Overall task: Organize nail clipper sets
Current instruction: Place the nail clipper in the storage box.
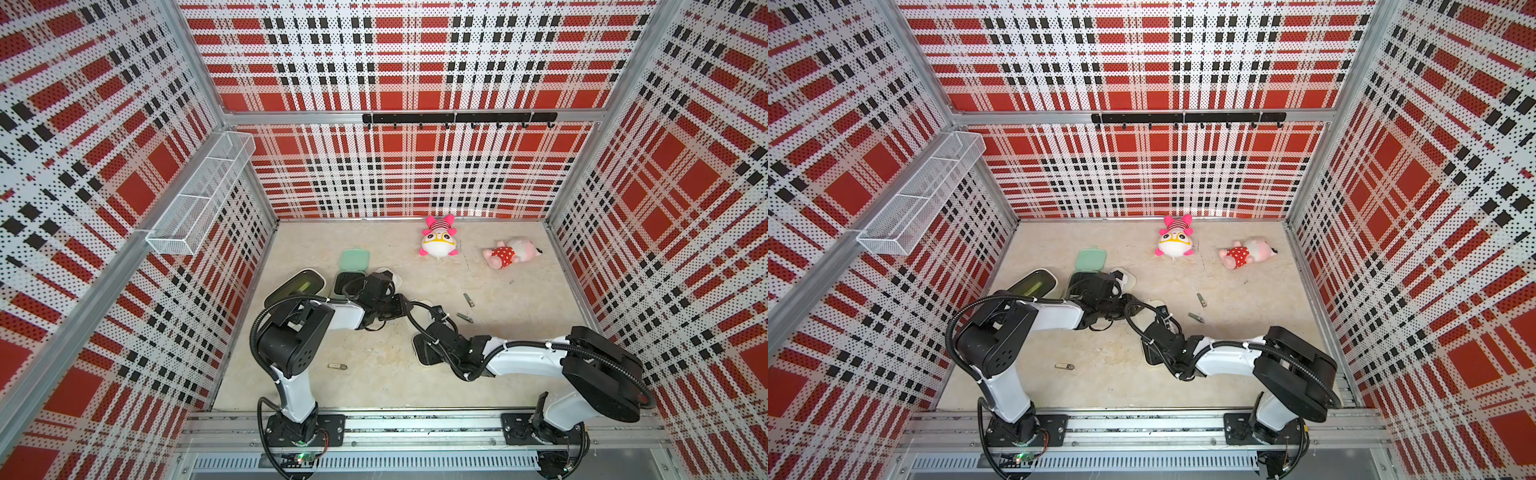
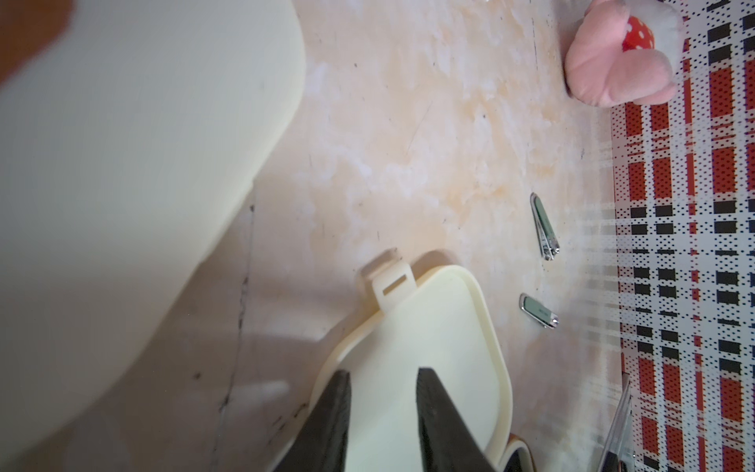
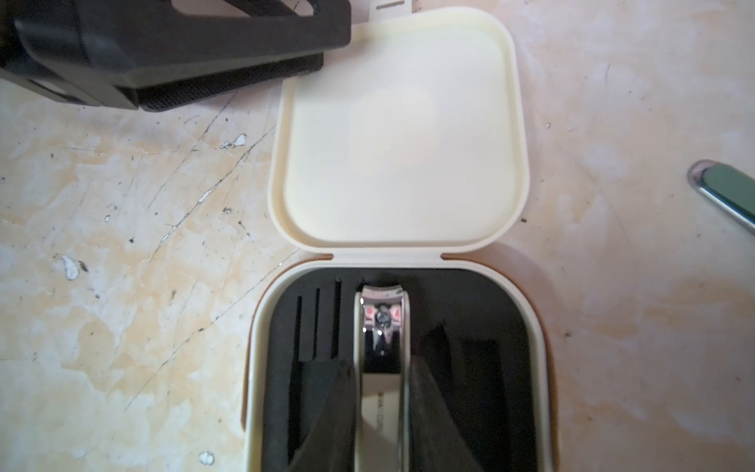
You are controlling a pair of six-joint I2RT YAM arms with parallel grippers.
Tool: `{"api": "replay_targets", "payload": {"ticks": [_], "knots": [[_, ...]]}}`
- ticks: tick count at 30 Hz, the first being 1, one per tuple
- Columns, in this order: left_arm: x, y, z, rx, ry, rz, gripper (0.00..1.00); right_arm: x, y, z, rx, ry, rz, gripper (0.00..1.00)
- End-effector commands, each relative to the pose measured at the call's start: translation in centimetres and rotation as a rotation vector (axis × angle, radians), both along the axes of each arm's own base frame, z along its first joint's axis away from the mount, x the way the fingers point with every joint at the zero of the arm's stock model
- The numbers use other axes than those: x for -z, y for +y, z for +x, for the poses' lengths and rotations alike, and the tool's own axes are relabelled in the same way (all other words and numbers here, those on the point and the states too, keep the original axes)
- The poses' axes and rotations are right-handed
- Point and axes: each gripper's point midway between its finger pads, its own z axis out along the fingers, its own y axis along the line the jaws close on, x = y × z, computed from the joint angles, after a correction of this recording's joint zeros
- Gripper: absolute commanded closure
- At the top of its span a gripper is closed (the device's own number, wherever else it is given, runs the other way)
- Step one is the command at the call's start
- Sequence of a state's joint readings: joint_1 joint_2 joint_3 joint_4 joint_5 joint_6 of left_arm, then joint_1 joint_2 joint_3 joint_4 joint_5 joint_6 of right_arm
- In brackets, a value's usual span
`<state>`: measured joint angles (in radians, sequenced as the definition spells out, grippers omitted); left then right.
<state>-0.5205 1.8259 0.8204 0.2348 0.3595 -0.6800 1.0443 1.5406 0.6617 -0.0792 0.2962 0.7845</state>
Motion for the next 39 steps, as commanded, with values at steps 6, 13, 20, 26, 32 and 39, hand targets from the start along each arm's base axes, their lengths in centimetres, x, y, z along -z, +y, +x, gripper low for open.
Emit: {"api": "replay_targets", "payload": {"ticks": [6,13,20,26,32,39], "knots": [[2.5,1.7,-1.2,-0.035,0.064,0.082,0.66,3.7,-2.3,-3.4,0.001,0.151,-0.101,0.85],[2.5,1.6,-1.3,-0.033,0.065,0.077,0.67,4.1,-1.7,-3.8,-0.028,0.157,-0.103,0.84],[2.6,1.6,-1.4,-0.033,0.066,0.073,0.67,5.2,-1.8,-4.1,-0.026,0.186,-0.128,0.83],[2.4,1.4,-1.5,-0.030,0.065,0.065,0.67,5.8,-2.3,-4.3,0.000,0.208,-0.142,0.80],[1.9,1.3,-1.4,-0.027,0.056,0.056,0.67,3.9,-1.6,-3.4,0.000,0.161,-0.128,0.67],[1.7,1.2,-1.3,-0.031,0.055,0.051,0.67,1.8,-1.0,-2.2,0.010,0.108,-0.125,0.56]]}}
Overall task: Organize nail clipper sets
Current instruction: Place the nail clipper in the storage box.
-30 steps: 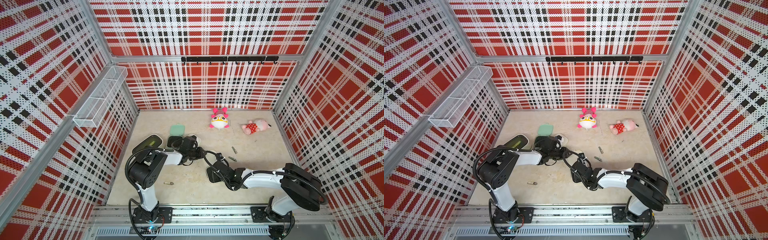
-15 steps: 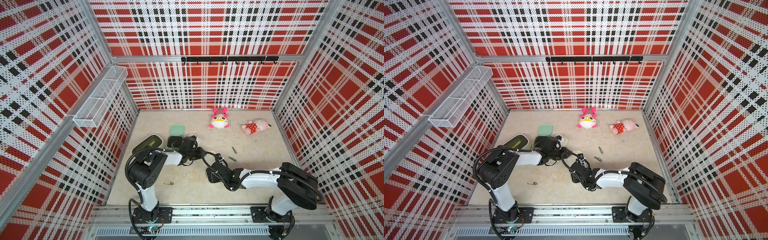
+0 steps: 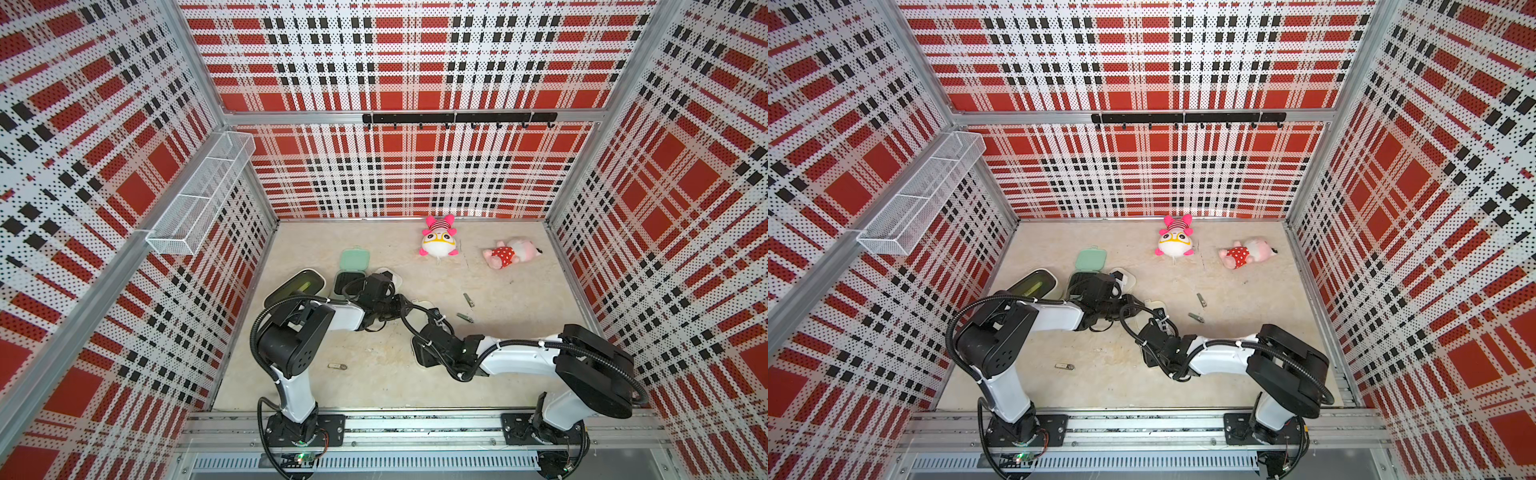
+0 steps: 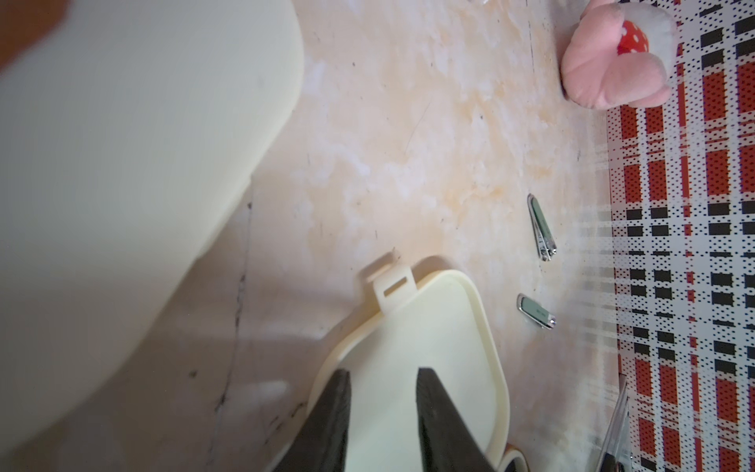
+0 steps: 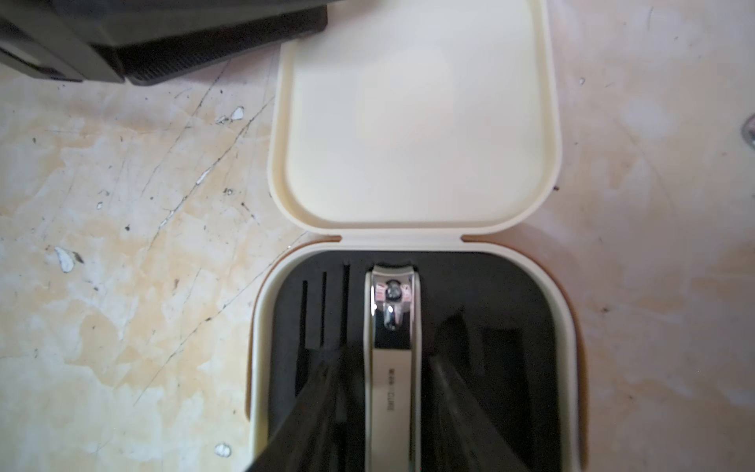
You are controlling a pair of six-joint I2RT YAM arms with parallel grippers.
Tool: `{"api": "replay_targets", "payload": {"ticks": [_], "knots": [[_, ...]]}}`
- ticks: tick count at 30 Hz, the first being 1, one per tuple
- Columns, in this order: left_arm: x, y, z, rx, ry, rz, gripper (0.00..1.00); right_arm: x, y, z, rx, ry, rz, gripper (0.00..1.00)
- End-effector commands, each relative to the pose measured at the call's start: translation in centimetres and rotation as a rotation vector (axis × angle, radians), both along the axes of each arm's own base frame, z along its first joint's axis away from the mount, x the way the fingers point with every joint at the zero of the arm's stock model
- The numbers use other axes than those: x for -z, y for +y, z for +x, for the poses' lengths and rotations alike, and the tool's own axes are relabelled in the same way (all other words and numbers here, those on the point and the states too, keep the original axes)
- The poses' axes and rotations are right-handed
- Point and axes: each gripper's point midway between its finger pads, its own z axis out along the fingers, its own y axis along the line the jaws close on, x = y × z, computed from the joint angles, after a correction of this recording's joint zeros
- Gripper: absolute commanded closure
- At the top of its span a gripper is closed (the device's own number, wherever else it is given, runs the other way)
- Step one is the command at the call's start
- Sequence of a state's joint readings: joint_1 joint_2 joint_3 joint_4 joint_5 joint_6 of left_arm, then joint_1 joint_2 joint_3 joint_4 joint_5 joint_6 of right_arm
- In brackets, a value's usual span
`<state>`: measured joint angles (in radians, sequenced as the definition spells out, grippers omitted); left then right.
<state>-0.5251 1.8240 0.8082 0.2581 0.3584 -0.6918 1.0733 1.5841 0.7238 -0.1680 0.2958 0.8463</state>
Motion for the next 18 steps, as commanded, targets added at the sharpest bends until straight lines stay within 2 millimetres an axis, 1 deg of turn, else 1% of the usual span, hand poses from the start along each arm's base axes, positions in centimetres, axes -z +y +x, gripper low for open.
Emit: {"api": "replay_targets", "payload": {"ticks": [1,5,8,12,13,15,18], "knots": [[1.7,1.3,-1.1,-0.026,0.057,0.059,0.67,1.0,-1.7,-1.3,-0.007,0.050,-0.094,0.55],[1.5,1.2,-1.0,-0.024,0.055,0.059,0.67,-0.4,-2.0,-0.9,0.010,0.018,-0.088,0.48],[1.4,1.1,-0.9,-0.024,0.051,0.059,0.67,-1.7,-2.0,-0.5,0.018,-0.012,-0.080,0.41],[1.1,1.1,-0.8,-0.024,0.046,0.057,0.67,-3.1,-1.9,0.2,0.026,-0.043,-0.070,0.39],[1.1,1.1,-0.8,-0.023,0.046,0.058,0.67,-3.3,-1.9,0.4,0.032,-0.043,-0.062,0.43],[1.0,1.1,-0.8,-0.022,0.045,0.056,0.67,-3.5,-1.8,0.9,0.041,-0.031,-0.044,0.55],[0.9,1.1,-0.8,-0.022,0.044,0.055,0.66,-3.5,-1.3,1.7,0.042,-0.017,-0.021,0.70]]}}
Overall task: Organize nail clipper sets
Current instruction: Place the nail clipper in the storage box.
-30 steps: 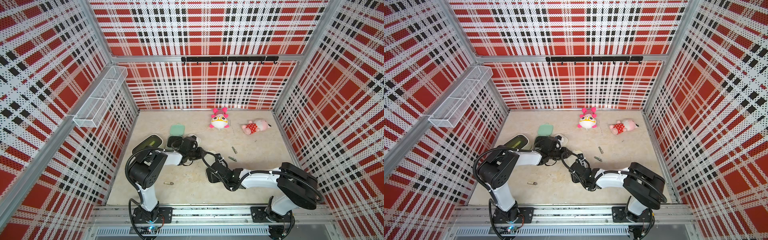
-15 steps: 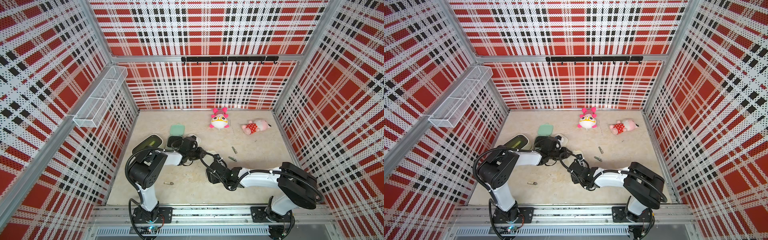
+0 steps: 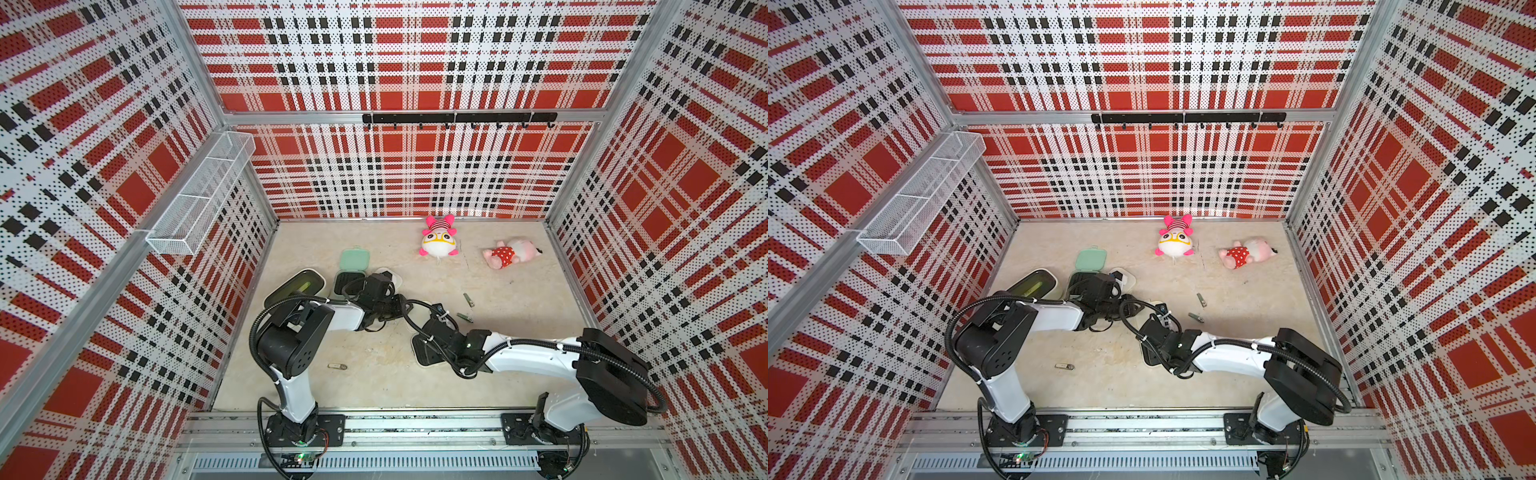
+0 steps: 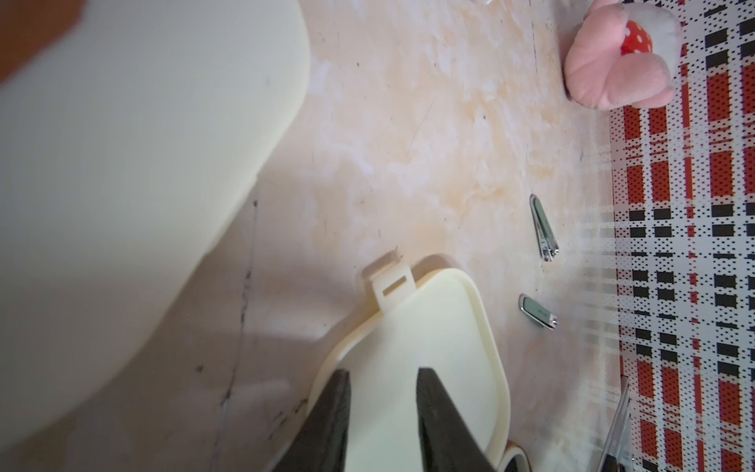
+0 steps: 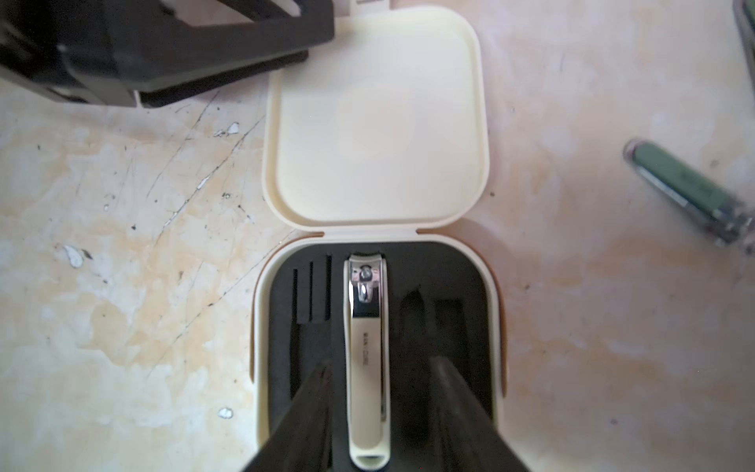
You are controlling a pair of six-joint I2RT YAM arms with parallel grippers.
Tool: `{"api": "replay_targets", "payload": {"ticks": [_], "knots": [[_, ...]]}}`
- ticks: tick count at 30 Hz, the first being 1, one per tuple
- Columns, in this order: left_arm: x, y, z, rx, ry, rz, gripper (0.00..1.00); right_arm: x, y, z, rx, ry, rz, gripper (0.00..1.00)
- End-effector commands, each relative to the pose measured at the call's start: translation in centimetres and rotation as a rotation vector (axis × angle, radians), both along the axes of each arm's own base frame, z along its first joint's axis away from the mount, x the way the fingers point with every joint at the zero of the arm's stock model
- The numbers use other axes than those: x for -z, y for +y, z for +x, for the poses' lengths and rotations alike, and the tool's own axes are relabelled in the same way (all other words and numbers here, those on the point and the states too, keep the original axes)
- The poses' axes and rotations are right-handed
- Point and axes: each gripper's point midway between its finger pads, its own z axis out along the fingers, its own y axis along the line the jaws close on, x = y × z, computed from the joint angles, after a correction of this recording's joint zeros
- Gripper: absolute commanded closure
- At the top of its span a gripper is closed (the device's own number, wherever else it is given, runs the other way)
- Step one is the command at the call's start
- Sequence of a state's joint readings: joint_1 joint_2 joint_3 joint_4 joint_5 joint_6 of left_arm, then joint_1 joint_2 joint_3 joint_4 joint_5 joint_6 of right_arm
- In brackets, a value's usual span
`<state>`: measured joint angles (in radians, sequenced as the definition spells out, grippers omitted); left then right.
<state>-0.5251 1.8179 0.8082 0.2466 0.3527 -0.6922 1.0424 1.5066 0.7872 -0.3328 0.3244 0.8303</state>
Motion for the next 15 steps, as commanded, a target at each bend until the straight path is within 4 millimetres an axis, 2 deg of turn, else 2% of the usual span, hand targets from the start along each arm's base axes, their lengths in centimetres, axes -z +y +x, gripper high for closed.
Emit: {"api": "replay_targets", "payload": {"ticks": [1,7,15], "knots": [[0.9,0.9,-0.8,-0.016,0.041,0.049,0.66,-0.7,0.5,1.0,0.006,-0.001,0.023,0.72],[0.8,0.8,-0.6,-0.015,0.039,0.047,0.66,0.0,2.1,1.6,-0.028,0.021,0.014,0.76],[0.8,0.8,-0.7,-0.013,0.043,0.047,0.66,0.8,1.9,1.7,-0.018,0.033,0.002,0.78]]}}
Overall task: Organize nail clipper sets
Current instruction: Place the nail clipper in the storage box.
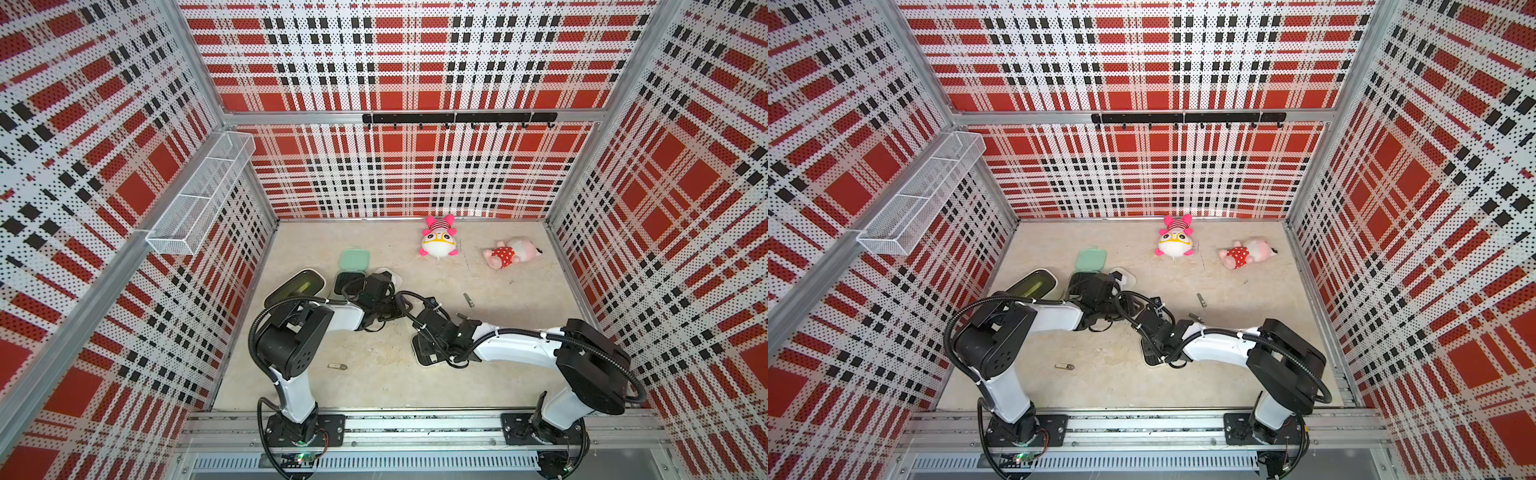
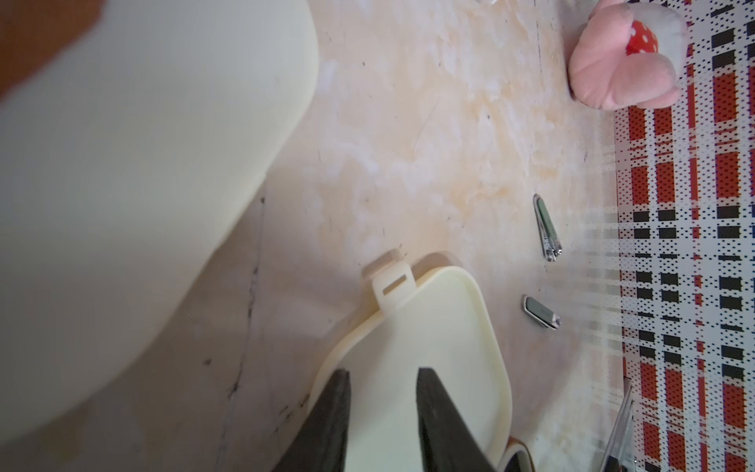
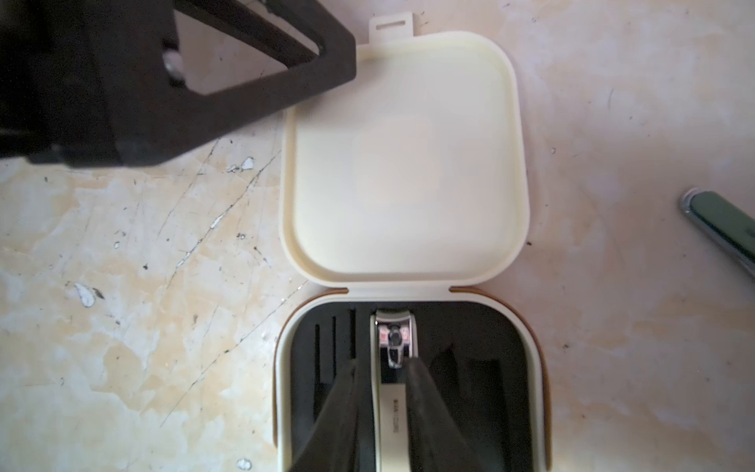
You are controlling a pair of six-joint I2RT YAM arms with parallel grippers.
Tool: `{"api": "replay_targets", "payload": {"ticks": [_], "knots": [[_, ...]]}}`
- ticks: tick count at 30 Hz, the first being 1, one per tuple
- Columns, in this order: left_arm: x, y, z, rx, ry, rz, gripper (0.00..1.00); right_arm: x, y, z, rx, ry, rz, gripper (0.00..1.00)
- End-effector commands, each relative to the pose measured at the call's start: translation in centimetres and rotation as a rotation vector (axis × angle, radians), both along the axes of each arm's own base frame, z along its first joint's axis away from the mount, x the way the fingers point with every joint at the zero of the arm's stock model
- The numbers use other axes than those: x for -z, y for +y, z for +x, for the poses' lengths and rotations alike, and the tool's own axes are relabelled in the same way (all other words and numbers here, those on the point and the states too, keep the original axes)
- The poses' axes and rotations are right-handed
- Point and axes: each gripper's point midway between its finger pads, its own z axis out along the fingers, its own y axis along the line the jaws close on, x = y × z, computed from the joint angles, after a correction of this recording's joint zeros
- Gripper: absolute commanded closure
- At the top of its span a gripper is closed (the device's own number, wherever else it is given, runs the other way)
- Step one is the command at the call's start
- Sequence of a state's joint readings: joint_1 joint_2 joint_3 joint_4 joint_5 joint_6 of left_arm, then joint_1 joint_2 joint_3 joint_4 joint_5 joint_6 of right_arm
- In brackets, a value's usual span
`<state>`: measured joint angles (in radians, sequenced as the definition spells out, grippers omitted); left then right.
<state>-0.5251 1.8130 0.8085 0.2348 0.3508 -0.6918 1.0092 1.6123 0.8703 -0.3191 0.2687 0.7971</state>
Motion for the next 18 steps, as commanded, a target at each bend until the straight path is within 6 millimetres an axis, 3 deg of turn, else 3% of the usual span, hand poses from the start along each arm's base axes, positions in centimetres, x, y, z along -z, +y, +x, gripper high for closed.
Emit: {"api": "replay_targets", "payload": {"ticks": [1,12,18], "knots": [[0.8,0.8,-0.5,-0.013,0.038,0.043,0.66,0.0,0.0,0.3,0.004,-0.005,0.000,0.79],[0.8,0.8,-0.6,-0.014,0.038,0.043,0.66,0.1,-0.3,0.3,0.012,-0.004,0.000,0.86],[0.8,0.9,-0.6,-0.014,0.036,0.043,0.66,1.5,-0.8,-0.1,0.020,0.018,-0.006,0.87]]}}
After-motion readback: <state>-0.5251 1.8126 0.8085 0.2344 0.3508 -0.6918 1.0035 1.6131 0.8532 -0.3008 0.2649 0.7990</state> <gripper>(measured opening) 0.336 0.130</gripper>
